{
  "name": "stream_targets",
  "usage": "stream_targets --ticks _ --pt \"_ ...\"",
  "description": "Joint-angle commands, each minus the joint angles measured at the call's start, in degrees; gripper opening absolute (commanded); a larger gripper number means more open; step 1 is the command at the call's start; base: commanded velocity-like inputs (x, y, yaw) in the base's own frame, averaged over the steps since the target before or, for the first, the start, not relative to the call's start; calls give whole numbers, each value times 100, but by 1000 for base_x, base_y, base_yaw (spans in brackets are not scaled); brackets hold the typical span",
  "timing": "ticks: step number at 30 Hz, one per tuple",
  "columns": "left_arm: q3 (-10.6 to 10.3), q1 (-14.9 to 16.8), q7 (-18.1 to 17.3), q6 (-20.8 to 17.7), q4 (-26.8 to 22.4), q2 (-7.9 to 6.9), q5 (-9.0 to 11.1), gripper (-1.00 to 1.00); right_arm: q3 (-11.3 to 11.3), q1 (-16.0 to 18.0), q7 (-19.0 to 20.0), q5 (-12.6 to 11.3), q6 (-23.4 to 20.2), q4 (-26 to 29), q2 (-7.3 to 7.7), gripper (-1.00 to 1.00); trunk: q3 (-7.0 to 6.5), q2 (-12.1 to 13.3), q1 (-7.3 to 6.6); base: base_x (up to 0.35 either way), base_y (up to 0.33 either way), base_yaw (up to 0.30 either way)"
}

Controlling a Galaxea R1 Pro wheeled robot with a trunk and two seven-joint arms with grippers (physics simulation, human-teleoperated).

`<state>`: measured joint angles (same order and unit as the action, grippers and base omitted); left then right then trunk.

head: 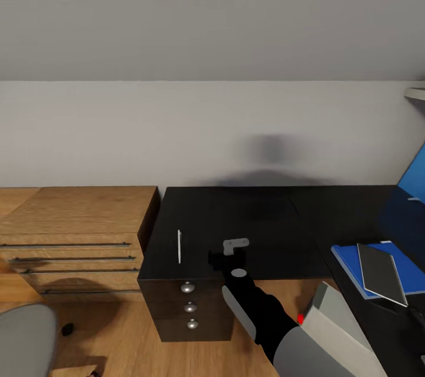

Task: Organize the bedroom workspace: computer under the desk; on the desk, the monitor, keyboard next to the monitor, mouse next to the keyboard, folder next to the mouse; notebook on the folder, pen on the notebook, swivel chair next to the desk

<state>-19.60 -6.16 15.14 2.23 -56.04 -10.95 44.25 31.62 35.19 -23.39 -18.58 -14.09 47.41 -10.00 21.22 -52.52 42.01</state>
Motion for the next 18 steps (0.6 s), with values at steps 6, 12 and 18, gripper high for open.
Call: stream_targets --ticks 6,12,18 --pt "-28 1 41 32 -12 3 44 100 28 -2 -32 -57 82 -13 0 100 6 -5 1 0 0 182" --pt "-35 1 41 32 -12 13 33 100 28 -3 -34 -58 158 -30 0 100 6 -5 1 0 0 267" --pt "-56 1 41 65 -12 13 -19 100 25 -3 -30 -58 169 -52 0 100 19 -5 1 17 0 272"
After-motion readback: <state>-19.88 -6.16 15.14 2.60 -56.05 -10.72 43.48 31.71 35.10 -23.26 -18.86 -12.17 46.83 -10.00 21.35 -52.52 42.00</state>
